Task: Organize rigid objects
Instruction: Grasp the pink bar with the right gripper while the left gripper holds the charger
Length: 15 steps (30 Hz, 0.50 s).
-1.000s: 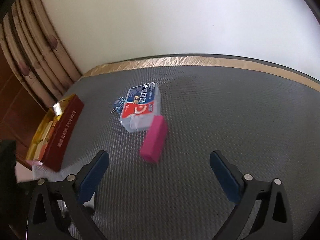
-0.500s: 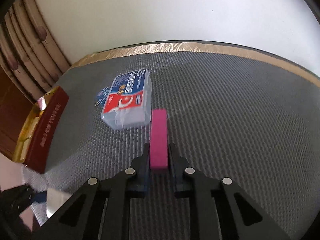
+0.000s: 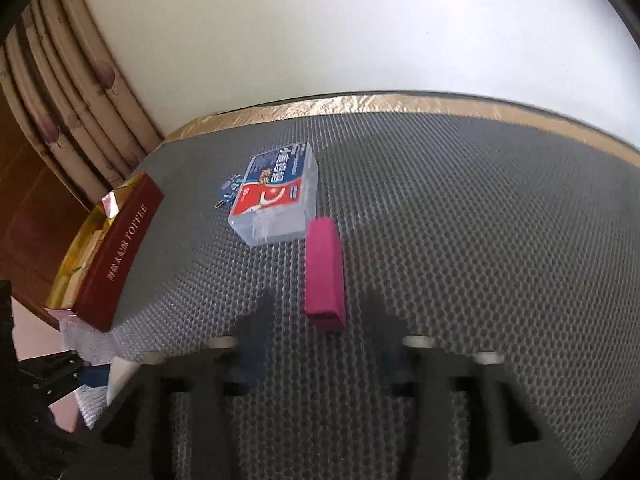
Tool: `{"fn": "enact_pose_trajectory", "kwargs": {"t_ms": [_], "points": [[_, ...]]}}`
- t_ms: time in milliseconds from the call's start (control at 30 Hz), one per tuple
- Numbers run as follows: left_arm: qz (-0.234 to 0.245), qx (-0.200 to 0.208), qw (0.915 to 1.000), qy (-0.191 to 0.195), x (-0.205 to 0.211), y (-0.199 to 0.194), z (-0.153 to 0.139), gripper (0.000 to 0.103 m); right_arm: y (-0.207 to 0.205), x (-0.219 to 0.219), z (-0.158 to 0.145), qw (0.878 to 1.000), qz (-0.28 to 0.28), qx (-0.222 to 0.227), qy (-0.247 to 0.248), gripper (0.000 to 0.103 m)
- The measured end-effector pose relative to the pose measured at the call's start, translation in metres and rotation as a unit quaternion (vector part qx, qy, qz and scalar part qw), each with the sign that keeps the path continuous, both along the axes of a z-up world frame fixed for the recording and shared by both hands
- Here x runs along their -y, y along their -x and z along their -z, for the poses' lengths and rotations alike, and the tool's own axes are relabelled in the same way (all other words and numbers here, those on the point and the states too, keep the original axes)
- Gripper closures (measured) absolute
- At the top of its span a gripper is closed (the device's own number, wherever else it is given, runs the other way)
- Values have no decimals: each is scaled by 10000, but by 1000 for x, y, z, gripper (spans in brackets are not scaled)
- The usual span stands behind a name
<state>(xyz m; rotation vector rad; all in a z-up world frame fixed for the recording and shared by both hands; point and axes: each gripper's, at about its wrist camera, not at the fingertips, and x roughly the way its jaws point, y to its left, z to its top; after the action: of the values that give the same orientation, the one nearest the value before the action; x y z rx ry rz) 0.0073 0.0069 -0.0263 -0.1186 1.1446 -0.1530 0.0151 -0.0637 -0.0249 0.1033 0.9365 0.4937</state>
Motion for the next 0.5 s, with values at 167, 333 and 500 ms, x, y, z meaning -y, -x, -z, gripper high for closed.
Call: {"fn": "enact_pose_trajectory", "kwargs": {"t_ms": [167, 333, 500], "points": [[-3, -27, 10000, 63, -4, 9, -2, 38, -17, -15, 9, 9993, -24, -73, 376, 47], [-72, -35, 9998, 186, -8, 7, -2, 38, -18, -3, 11, 9994, 37, -96, 323, 88], [-120, 36, 9992, 375, -12, 10, -11, 38, -3, 2, 8, 9995, -154, 19, 273, 88]]}}
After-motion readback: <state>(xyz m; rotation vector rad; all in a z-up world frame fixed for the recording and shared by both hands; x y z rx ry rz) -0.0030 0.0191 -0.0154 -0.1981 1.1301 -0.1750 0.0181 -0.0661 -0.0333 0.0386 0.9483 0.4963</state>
